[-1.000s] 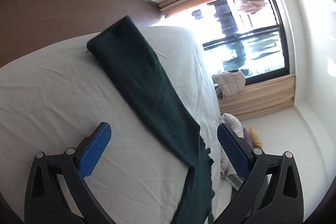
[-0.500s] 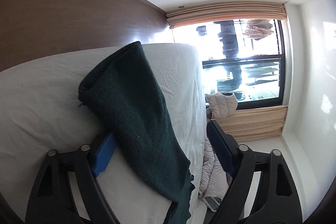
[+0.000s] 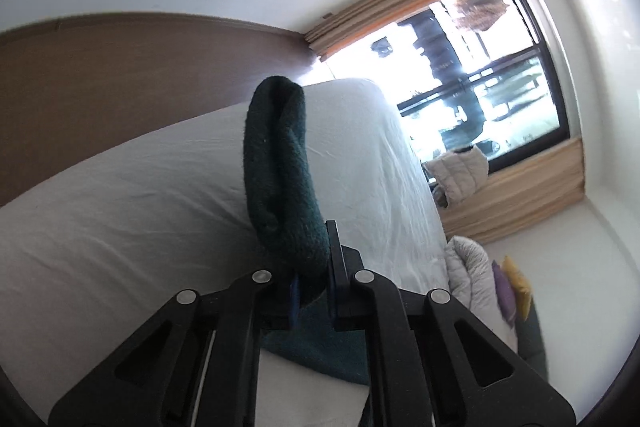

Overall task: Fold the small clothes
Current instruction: 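Grasp the cuff of a dark green sleeve with the left tool and lift, then carry the sleeve across the sweater body with the left tool and release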

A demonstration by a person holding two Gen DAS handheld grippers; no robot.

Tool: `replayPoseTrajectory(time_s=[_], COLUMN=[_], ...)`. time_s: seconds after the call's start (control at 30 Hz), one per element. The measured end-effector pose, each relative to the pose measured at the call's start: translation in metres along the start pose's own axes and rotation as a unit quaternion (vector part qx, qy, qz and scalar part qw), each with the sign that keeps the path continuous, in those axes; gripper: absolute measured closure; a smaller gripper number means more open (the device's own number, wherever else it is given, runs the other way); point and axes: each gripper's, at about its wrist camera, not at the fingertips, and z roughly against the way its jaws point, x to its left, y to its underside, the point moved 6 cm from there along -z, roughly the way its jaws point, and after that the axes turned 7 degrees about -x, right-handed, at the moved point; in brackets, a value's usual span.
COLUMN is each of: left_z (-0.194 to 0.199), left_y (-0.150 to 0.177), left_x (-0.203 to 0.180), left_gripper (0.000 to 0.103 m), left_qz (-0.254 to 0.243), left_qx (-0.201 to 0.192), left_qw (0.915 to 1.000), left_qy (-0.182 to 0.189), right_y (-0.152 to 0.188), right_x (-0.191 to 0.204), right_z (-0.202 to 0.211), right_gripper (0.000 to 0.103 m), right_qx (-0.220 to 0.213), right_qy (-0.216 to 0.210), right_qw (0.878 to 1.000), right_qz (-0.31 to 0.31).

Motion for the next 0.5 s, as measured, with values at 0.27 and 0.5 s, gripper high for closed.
replayPoseTrajectory(time_s=[0.27,0.5], left_z=[-0.036,-0.065], left_y=[0.124,0.322], left_x=[-0.198,-0.266], left_gripper=[0.095,0.095], left_qz=[-0.247,-0.422], left_qx=[0.049,0.100], left_qw=[0.9652,0.8981], left_qy=[0.071,0.073], right_y=[-0.007,-0.026], right_x=[-0.045,-0.092], right_z=[0.007,-0.008], right_gripper=[0.043,0.043], right_qx=[-0.013,0.013], right_qy=[0.009,-0.011], right_qw=[0.999,0.996], right_qz=[-0.044,-0.088])
